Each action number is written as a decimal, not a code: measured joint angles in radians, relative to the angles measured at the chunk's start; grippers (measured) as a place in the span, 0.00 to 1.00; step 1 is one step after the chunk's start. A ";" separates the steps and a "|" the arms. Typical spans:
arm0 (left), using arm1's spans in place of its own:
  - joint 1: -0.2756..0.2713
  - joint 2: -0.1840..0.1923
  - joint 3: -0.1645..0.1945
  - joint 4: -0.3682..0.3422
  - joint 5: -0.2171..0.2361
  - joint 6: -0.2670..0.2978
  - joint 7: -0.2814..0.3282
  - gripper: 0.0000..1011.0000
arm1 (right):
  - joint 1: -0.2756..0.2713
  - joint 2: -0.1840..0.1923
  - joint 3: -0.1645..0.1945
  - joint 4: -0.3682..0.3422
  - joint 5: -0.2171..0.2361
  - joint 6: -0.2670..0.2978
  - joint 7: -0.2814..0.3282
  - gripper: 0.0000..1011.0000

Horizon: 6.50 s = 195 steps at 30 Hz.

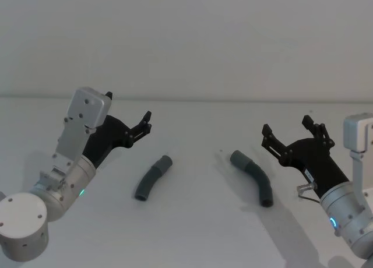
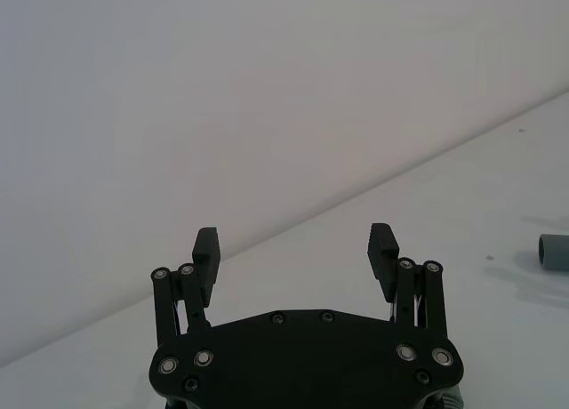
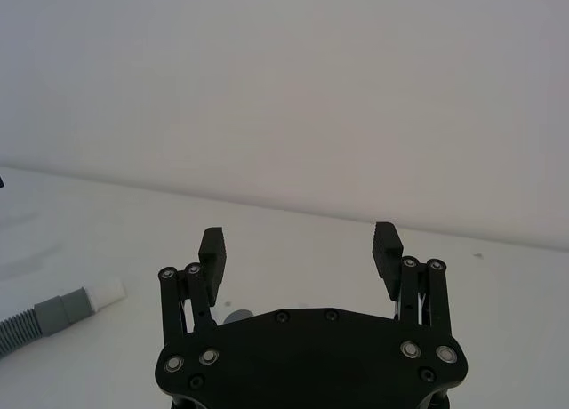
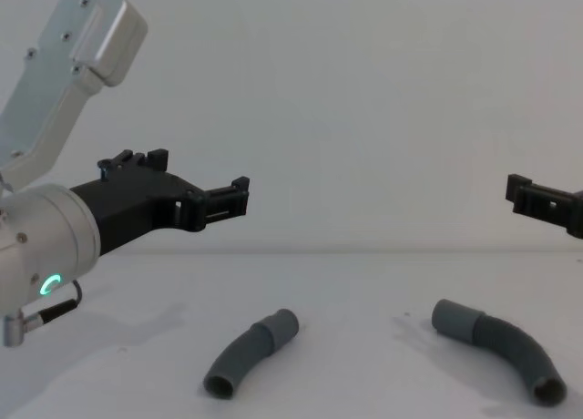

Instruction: Use both hands to pick up one end of the pipe from the table, align the ends, and insert them.

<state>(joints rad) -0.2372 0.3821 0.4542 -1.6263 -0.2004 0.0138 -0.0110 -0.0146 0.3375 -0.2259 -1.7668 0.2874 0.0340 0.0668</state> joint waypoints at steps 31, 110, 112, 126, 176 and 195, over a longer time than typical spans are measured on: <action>0.000 0.000 0.000 0.000 0.000 0.000 0.000 0.99 | 0.000 0.000 0.000 0.000 0.000 0.000 0.000 0.99; -0.009 -0.045 0.021 -0.136 -0.072 0.604 -0.098 0.99 | -0.009 0.109 -0.010 -0.053 0.031 0.327 0.163 0.99; -0.006 -0.047 0.019 -0.137 -0.073 0.610 -0.096 0.99 | -0.009 0.109 -0.010 -0.053 0.031 0.328 0.163 0.99; -0.001 -0.066 0.014 -0.132 -0.072 0.665 -0.088 0.99 | -0.009 0.110 -0.009 -0.053 0.031 0.333 0.166 0.99; -0.060 -0.128 0.022 0.014 -0.036 0.648 -0.139 0.99 | -0.009 0.110 -0.009 -0.052 0.031 0.334 0.167 0.99; -0.066 -0.154 0.009 0.042 -0.036 0.644 -0.149 0.97 | -0.009 0.110 -0.009 -0.052 0.031 0.334 0.167 0.99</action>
<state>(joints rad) -0.3036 0.2284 0.4628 -1.5839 -0.2361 0.6574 -0.1602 -0.0240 0.4471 -0.2346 -1.8193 0.3181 0.3684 0.2340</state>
